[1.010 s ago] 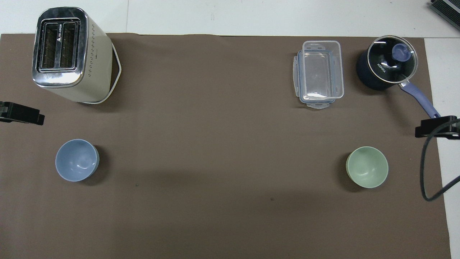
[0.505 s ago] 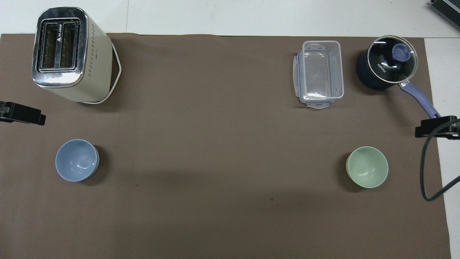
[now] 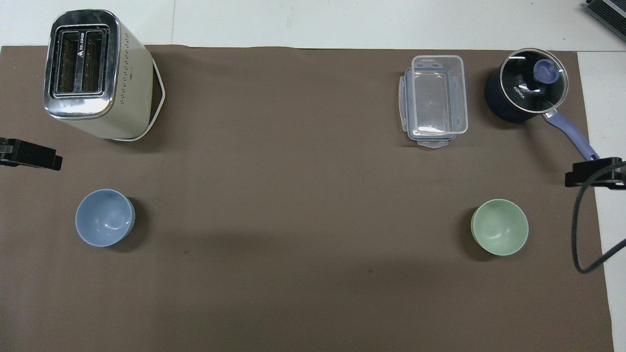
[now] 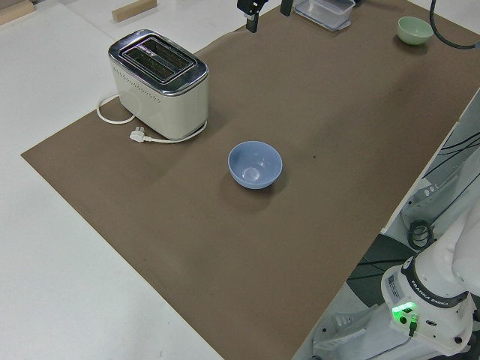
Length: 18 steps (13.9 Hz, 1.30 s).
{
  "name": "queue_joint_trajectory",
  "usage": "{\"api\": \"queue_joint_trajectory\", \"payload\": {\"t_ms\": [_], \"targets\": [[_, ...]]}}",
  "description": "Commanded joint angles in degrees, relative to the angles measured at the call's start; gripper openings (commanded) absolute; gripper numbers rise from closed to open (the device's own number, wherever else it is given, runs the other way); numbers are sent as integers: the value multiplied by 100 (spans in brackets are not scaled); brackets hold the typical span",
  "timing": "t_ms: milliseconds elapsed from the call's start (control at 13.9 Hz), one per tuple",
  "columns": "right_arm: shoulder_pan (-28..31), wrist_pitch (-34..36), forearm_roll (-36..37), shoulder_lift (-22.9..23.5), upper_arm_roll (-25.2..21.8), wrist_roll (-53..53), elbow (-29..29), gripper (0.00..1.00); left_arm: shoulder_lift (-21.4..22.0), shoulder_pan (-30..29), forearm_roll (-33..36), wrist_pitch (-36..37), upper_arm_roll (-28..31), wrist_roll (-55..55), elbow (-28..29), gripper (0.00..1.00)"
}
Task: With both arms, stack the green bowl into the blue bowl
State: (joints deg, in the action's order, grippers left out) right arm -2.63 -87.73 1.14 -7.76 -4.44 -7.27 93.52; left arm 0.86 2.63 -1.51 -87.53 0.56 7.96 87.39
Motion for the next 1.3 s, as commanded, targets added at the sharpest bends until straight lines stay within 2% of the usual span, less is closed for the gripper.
{"api": "queue_joint_trajectory", "payload": {"t_ms": [0,721,938,1226], "targets": [[61,36,-88,-24,31,112,17,100,37,27,45,96,23,82,-29,100],[61,36,-88,-24,31,112,17,100,72,-61,45,-53,94,240,67,100],[61,36,-88,-24,31,112,17,100,247,-385,45,-369,94,767,558,100],[61,36,-88,-24,31,112,17,100,239,-991,37,-1168,94,1452,1261,100]]}}
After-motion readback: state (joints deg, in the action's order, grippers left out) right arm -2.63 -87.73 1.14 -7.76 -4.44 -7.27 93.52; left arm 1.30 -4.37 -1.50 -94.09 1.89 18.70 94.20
